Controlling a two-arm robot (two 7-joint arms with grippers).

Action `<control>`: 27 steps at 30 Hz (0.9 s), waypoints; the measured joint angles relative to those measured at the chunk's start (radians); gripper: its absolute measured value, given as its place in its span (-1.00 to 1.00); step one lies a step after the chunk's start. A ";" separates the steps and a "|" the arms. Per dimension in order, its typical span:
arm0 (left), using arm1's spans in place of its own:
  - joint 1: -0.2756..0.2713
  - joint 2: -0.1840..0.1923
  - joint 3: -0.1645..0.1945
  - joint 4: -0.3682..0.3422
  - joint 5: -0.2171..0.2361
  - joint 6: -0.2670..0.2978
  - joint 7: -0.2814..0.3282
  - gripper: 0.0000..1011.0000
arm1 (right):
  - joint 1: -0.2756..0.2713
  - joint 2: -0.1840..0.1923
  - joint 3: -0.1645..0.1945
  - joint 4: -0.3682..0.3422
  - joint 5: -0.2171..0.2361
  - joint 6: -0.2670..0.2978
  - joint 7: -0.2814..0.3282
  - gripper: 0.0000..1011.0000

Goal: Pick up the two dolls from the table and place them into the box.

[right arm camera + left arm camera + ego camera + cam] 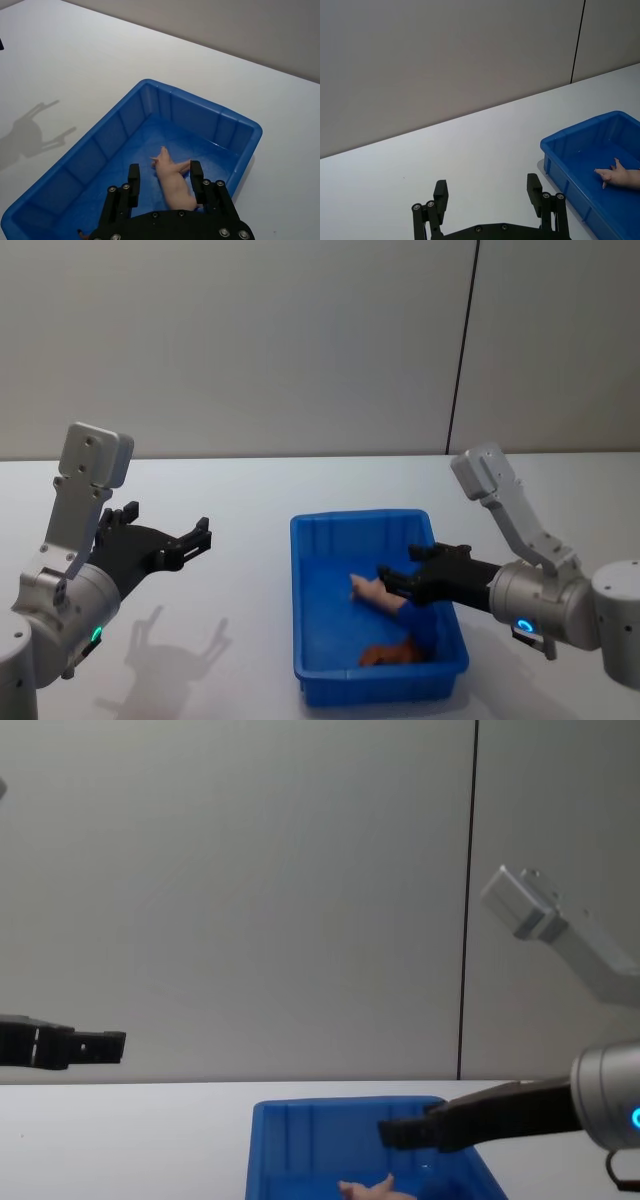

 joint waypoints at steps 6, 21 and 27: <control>0.000 0.000 0.000 0.000 0.000 0.000 0.000 0.98 | 0.001 -0.001 -0.002 0.006 0.000 0.003 0.005 0.46; 0.000 0.000 0.000 0.000 0.000 0.000 0.000 0.98 | -0.004 0.019 0.035 -0.038 0.102 -0.076 -0.010 0.98; 0.000 0.000 0.000 0.000 0.000 0.000 0.000 0.98 | -0.014 0.035 0.065 -0.063 0.180 -0.111 -0.025 0.98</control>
